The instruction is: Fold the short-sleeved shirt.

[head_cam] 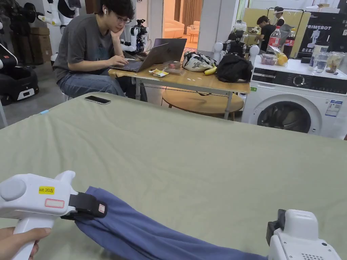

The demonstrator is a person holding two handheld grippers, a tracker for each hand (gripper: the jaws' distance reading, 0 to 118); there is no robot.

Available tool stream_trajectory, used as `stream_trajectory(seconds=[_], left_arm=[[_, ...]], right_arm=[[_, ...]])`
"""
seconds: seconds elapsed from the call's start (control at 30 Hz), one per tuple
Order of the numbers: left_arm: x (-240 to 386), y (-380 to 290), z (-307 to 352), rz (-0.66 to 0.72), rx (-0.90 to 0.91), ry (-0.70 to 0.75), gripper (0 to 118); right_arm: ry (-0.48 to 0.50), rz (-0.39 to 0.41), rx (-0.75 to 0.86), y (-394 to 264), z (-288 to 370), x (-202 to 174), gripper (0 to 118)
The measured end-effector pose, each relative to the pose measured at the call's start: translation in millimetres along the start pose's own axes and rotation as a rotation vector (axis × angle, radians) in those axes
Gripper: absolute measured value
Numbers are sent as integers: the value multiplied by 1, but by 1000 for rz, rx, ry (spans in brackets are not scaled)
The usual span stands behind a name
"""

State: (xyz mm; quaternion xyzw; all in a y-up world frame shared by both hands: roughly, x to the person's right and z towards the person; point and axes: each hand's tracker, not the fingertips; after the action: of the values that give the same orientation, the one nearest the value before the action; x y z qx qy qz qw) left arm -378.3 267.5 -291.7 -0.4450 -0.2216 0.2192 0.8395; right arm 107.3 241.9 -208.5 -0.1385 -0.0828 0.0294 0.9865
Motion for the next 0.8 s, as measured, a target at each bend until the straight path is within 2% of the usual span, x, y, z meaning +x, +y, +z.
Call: stream_trajectory(seconds=[0.1, 0.23, 0.3, 0.43, 0.47, 0.57, 0.67, 0.7, 0.8], left_arm=[[35, -4, -2, -39, -23, -16, 7], [80, -13, -22, -37, -73, -180, 7], [103, -19, -44, -25, -104, -195, 7], [141, -39, -102, -75, -214, -150, 7], [126, -33, -130, -69, -233, -135, 7], [135, -47, -176, -56, -293, -89, 7], [141, -58, -202, -41, -302, -13, 7], [141, -60, -207, -44, -308, 4, 9], [143, -63, -204, -33, -284, -1, 47]], right_arm=[[4, -5, -3, 0, 1, 1, 0], [-2, -7, -5, 0, 5, 4, 0], [-5, -9, -6, -1, 7, 7, 0], [-20, -11, -14, -3, 10, 14, 0], [-27, -11, -17, -4, 10, 17, 0], [-41, -11, -23, -7, 13, 23, 0], [-57, -11, -35, -10, 14, 29, 0], [-58, -13, -38, -10, 15, 31, 0], [-70, -11, -45, -13, 15, 35, 0]])
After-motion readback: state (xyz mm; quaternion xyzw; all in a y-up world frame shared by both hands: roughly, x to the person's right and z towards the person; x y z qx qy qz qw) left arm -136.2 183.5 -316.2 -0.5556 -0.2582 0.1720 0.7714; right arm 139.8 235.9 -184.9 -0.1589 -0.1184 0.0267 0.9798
